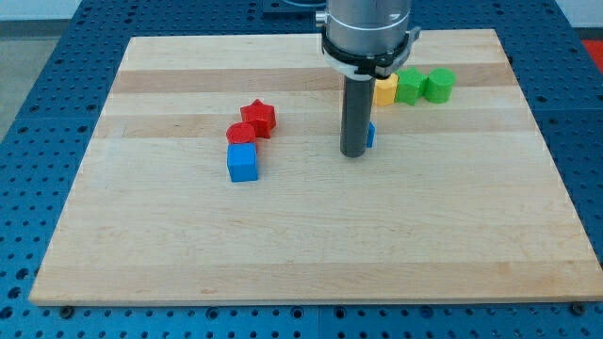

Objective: Move the blue triangle bottom of the green star

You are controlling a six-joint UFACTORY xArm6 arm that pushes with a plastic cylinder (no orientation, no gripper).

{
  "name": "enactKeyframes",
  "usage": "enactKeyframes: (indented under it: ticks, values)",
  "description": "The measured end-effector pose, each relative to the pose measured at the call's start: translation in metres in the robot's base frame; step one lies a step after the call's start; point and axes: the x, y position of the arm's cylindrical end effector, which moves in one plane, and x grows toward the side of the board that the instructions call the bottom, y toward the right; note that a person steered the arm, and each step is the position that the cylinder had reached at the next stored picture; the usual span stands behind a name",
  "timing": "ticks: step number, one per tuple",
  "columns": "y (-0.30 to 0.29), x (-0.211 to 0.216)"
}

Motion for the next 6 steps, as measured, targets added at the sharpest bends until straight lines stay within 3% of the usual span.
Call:
enactKeyframes:
  ticks: [2, 6]
  values:
    - [-0.044, -0.005]
    - [-0.005, -0.032]
